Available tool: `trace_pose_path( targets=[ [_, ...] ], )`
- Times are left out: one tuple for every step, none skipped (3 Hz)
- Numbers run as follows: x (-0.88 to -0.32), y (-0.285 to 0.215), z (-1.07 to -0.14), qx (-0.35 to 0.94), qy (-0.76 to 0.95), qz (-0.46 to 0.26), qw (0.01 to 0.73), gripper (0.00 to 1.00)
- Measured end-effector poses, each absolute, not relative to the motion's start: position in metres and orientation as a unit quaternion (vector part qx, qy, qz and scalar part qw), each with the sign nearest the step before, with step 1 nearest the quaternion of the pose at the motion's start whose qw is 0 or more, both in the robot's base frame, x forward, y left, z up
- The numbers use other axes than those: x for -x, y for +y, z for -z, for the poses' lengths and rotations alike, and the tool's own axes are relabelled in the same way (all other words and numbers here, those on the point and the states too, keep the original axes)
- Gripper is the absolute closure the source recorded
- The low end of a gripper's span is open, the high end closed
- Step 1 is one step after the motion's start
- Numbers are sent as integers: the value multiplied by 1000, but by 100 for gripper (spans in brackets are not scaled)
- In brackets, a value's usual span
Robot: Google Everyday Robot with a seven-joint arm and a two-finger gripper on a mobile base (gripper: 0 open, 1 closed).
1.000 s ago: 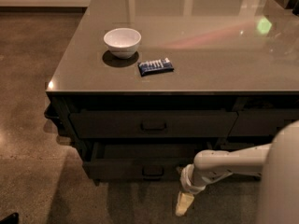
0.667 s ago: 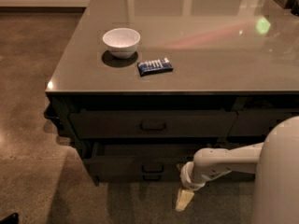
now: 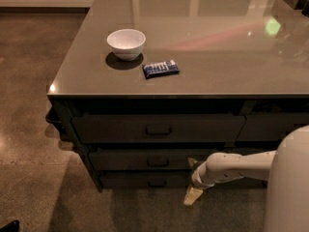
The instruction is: Close middle drawer
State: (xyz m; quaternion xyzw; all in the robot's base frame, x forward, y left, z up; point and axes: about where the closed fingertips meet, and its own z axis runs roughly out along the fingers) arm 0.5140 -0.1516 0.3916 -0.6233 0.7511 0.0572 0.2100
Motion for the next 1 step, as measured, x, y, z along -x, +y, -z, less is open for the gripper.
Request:
trace_pose_path(
  targets=[
    [-522,-160,-386,611,753,-46,240,0]
  ],
)
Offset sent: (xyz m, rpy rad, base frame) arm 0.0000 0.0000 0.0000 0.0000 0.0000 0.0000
